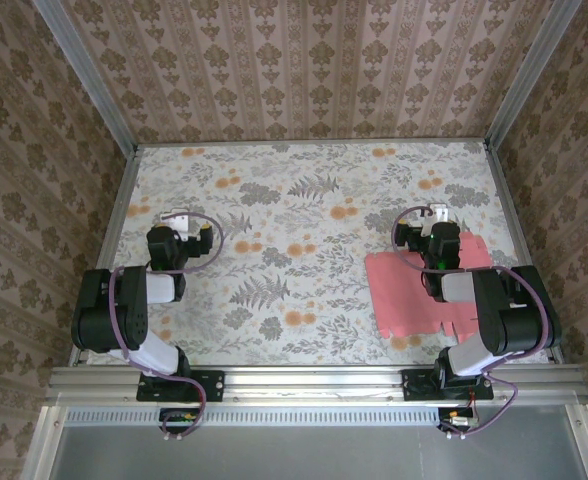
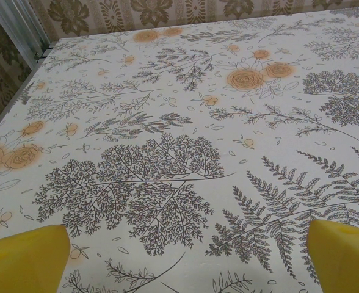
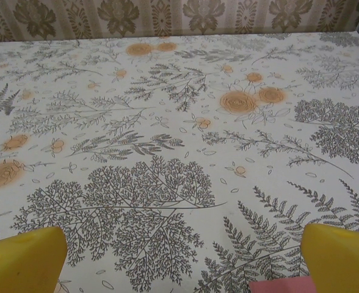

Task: Fold the paper box

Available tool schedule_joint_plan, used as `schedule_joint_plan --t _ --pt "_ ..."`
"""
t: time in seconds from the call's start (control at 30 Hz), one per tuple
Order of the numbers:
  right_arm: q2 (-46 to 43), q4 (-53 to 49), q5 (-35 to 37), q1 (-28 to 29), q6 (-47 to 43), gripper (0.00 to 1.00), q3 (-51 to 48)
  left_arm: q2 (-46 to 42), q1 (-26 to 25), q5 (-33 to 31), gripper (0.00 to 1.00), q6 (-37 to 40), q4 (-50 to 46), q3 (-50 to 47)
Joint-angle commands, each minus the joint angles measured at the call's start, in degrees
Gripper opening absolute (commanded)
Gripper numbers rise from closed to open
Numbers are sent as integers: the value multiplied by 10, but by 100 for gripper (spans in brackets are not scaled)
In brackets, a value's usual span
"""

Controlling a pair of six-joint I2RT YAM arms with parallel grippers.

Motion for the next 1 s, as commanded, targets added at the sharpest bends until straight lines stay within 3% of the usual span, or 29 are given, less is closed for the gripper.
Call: schedule_joint_plan --t 0.0,0.23,0.37,0.57,0.7,0.8,0.97 --pt "-51 -70 3 5 -2 100 27 -43 -9 -21 100 -3 -20 6" --pt "-195 -275 48 35 33 100 74 -184 -98 -157 100 4 -249 76" --pt "-255 -463 49 48 127 100 127 -246 -163 -170 100 -36 -380 124" --pt "-328 -619 19 74 253 100 129 -302 -231 -97 100 -166 -572 178" --pt "-338 -719 13 94 318 100 125 -327 -256 -34 100 -229 -636 177" --pt "-334 -735 -22 117 340 100 107 -351 -260 -8 100 -253 -660 169" --pt "-311 -728 -22 167 385 100 80 -373 -261 7 100 -259 -676 164"
